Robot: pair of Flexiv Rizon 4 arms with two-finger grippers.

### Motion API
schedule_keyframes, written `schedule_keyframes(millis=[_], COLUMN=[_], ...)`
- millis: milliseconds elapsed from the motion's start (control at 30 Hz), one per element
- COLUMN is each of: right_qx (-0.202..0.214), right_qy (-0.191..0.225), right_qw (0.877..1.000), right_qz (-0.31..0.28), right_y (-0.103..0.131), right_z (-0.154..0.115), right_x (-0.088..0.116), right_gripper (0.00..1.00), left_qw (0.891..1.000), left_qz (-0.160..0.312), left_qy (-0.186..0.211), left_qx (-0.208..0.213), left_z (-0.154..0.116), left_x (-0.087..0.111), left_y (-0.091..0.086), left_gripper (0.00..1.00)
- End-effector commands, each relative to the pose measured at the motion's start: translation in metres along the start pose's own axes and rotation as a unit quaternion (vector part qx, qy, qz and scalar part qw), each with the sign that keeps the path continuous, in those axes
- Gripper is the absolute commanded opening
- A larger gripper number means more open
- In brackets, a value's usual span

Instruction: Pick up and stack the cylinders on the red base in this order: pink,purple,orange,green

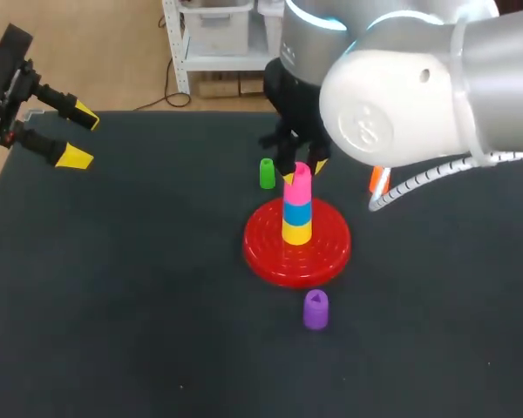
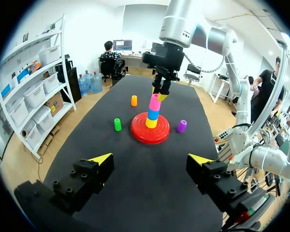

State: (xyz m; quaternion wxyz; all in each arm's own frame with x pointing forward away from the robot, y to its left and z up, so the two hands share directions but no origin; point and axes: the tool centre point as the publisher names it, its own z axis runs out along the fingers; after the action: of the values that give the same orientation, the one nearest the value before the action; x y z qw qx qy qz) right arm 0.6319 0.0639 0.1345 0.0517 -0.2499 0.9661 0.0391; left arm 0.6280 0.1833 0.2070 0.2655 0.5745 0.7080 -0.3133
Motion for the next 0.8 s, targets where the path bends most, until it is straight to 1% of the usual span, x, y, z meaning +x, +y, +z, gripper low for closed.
schedule_keyframes(millis=[33, 100, 167, 200, 233, 267, 433, 533, 700, 800], right_qx=[0.001, 0.0, -0.009, -0.012, -0.015, -0.019, -0.021, -0.022, -0.028, -0.03], right_qy=[0.0, 0.004, -0.001, -0.003, -0.008, -0.015, -0.039, -0.063, -0.097, -0.106], right_qw=[1.0, 1.0, 1.0, 1.0, 1.0, 1.0, 0.999, 0.997, 0.994, 0.992], right_qz=[0.001, 0.005, 0.005, 0.004, 0.007, 0.011, 0.026, 0.033, 0.049, 0.058], right_y=[0.001, 0.001, 0.002, 0.002, 0.002, 0.001, -0.008, -0.017, -0.035, -0.049], right_z=[0.012, 0.016, 0.017, 0.016, 0.014, 0.011, -0.009, -0.025, -0.047, -0.054], right_x=[0.001, 0.001, 0.0, 0.0, -0.002, -0.003, -0.006, -0.009, -0.014, -0.015], right_gripper=[0.0, 0.0, 0.0, 0.04, 0.41, 1.0, 1.0, 1.0, 1.0, 1.0], left_qw=[1.0, 1.0, 1.0, 1.0, 1.0, 1.0, 1.0, 1.0, 1.0, 1.0], left_qz=[0.001, 0.001, 0.001, 0.001, 0.001, 0.001, 0.001, 0.001, 0.001, 0.001], left_qy=[-0.001, -0.001, -0.001, -0.001, -0.001, -0.001, -0.001, -0.001, -0.001, -0.001], left_qx=[-0.001, -0.001, -0.001, -0.001, -0.001, -0.001, -0.001, -0.001, -0.001, -0.001], left_z=[0.001, 0.001, 0.001, 0.001, 0.001, 0.001, 0.001, 0.001, 0.001, 0.001], left_x=[0.001, 0.001, 0.001, 0.001, 0.001, 0.001, 0.001, 0.001, 0.001, 0.001], left_y=[0.0, 0.0, 0.0, 0.0, 0.0, 0.0, 0.0, 0.0, 0.0, 0.0], left_gripper=[1.0, 1.0, 1.0, 1.0, 1.0, 1.0, 1.0, 1.0, 1.0, 1.0])
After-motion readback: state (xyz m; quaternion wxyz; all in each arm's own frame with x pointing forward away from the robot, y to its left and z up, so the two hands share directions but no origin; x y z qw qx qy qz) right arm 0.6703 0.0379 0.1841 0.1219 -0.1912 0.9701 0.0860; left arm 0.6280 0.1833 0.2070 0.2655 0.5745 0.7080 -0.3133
